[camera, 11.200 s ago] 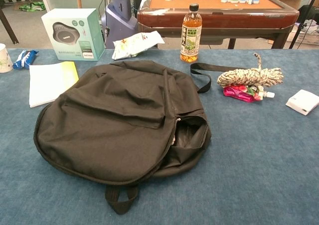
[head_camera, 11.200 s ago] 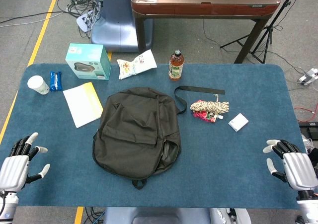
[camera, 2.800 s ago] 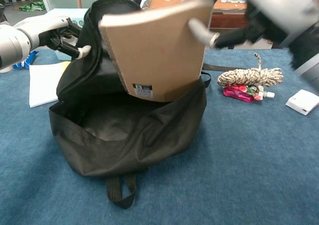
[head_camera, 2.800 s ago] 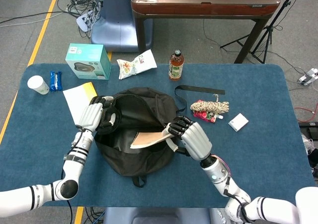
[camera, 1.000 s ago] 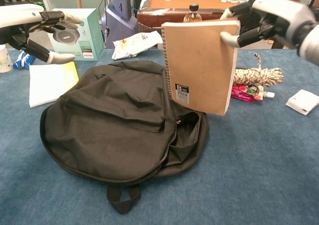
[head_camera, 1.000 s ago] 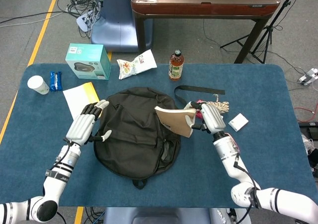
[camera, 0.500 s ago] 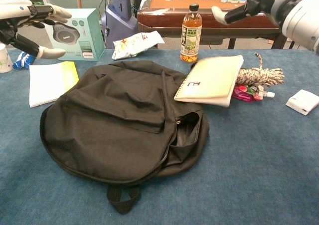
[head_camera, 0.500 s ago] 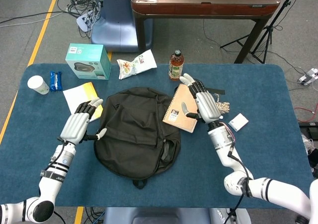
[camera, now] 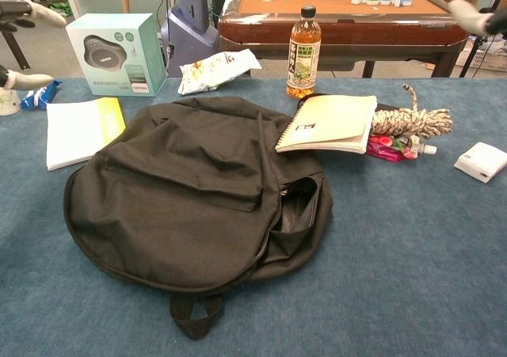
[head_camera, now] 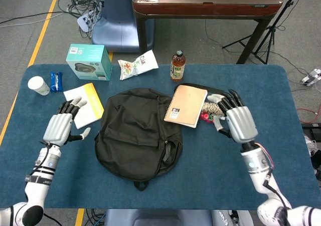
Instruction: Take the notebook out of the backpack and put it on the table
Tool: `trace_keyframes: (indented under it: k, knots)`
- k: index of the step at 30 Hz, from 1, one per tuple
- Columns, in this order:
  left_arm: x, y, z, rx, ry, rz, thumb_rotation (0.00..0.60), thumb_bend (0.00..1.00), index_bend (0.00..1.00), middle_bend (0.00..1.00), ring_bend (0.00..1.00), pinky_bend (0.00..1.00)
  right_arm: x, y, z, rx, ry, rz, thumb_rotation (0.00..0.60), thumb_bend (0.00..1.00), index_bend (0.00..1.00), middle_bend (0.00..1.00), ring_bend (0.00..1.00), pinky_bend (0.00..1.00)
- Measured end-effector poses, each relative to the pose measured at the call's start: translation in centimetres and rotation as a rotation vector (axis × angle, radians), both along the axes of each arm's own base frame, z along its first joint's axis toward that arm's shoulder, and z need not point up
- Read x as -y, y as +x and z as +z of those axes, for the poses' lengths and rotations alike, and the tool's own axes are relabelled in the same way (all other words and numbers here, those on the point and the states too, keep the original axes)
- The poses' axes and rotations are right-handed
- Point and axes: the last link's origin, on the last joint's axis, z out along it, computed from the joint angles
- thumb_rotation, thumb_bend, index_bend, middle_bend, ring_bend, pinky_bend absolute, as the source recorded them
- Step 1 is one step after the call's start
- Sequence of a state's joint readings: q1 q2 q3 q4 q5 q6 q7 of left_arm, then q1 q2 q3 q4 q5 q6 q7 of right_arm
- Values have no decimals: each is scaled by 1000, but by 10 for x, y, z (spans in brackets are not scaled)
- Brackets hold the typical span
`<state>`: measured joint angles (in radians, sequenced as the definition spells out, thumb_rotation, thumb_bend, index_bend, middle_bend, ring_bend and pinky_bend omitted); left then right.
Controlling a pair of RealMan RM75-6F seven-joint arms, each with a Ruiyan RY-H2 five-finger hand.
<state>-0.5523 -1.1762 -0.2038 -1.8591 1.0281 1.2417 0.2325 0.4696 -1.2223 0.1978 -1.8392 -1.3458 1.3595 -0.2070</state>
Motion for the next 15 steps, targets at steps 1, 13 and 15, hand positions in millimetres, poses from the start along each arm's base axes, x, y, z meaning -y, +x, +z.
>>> trace_keyframes:
  k: [1, 13, 15]
  knots:
    - [1, -4, 2, -6, 8, 3, 600, 256, 160, 42, 0, 16, -7, -6, 4, -20, -7, -16, 600, 543, 285, 277, 183, 118]
    - [40, -66, 28, -81, 112, 52, 600, 256, 223, 42, 0, 16, -81, -77, 37, -127, -32, -225, 600, 543, 308, 280, 186, 193]
    - [51, -77, 32, -88, 131, 69, 600, 256, 233, 42, 0, 17, -93, -87, 41, -132, -37, -251, 600, 543, 310, 280, 186, 220]
